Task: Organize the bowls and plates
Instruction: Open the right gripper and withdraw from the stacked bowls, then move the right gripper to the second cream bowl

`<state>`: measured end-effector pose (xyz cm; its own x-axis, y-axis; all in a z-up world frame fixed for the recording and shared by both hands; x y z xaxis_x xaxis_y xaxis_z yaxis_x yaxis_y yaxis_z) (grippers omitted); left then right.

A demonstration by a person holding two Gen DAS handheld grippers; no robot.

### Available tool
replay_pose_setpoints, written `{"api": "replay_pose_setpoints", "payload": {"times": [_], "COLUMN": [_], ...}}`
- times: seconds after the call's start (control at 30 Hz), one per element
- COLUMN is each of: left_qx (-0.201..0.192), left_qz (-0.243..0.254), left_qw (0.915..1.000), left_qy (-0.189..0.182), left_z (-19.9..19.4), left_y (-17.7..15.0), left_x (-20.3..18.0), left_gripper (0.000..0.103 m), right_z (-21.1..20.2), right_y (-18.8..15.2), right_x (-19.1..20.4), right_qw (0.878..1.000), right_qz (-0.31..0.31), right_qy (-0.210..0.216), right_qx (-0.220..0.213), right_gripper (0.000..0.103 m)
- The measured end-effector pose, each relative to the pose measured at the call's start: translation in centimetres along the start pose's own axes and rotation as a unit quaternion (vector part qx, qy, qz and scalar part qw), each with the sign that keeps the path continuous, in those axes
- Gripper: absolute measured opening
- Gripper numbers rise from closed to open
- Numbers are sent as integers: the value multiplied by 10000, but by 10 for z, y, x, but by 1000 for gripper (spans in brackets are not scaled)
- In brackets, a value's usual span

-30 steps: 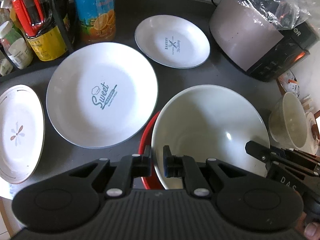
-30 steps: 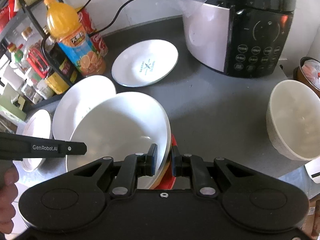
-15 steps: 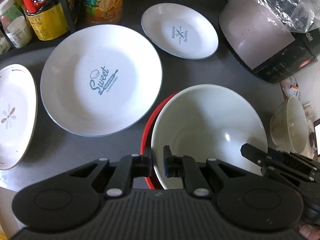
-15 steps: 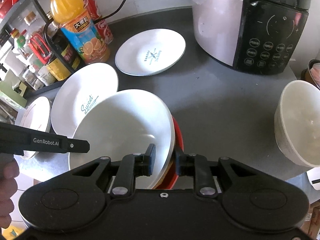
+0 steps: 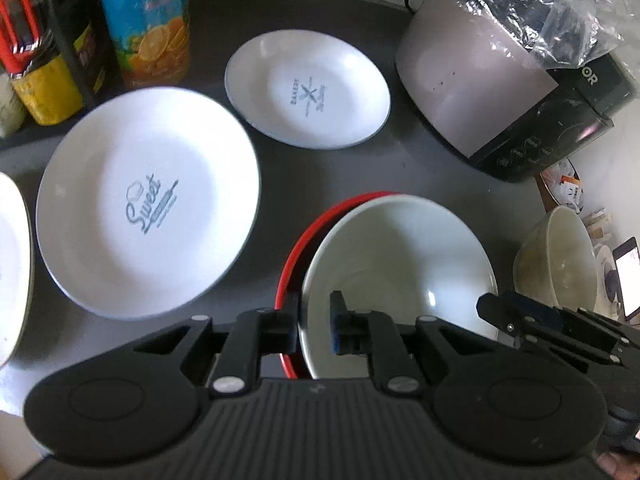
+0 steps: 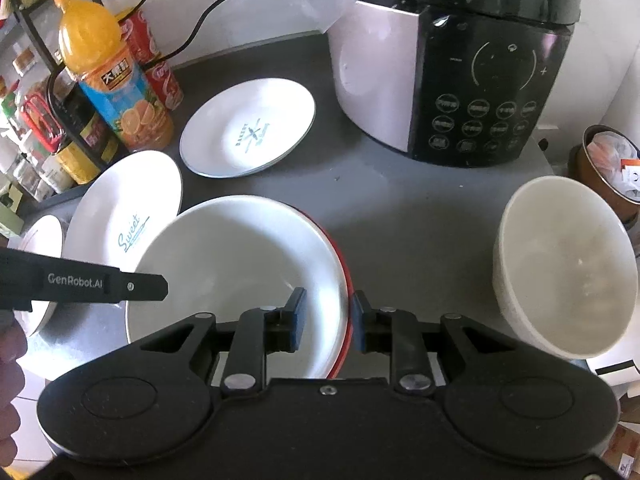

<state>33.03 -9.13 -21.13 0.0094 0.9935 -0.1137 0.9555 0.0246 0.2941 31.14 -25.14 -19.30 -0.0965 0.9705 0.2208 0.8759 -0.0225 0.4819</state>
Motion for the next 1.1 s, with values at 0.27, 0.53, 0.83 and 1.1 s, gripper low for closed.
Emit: {"api": "replay_pose_setpoints", "payload": {"times": [0.27,0.53,0.83,1.1], "left_qx": [-292,-745,-866,-820], "left_qz": [66,429,846,1274], "left_qw": [9994,9955,9922,9880], "left_qy": [195,396,298,286], "left_z": [-23,-48,-50,-40], "left_y": [13,20,16,11], "left_x": [-2,-41,-101,-151], "left_gripper": [36,57,57,57], "right_z": [-21,-43,-54,-60], "right_y": [10,12,-6,-23], "right_x": [-1,-23,-73,-115], "right_qw": [9992,9970,9952,9923], "right_qz": [145,284,716,1081], "right_qy": [303,527,406,314], "right_qx": [-238,-488,-523,-507], "right_gripper": [41,50,50,50]}}
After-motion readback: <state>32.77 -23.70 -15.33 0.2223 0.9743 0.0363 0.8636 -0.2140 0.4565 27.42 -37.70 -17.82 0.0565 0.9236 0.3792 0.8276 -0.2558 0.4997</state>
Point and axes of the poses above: each gripper's, at about its wrist camera, not at the fingertips, and z roughly the way its jaws point, x to its left, y to its top, the point moved 7 cm from there along z, roughly the way its jaws point, and after that the axes turned 7 degrees about y, right-handed, at the moved point
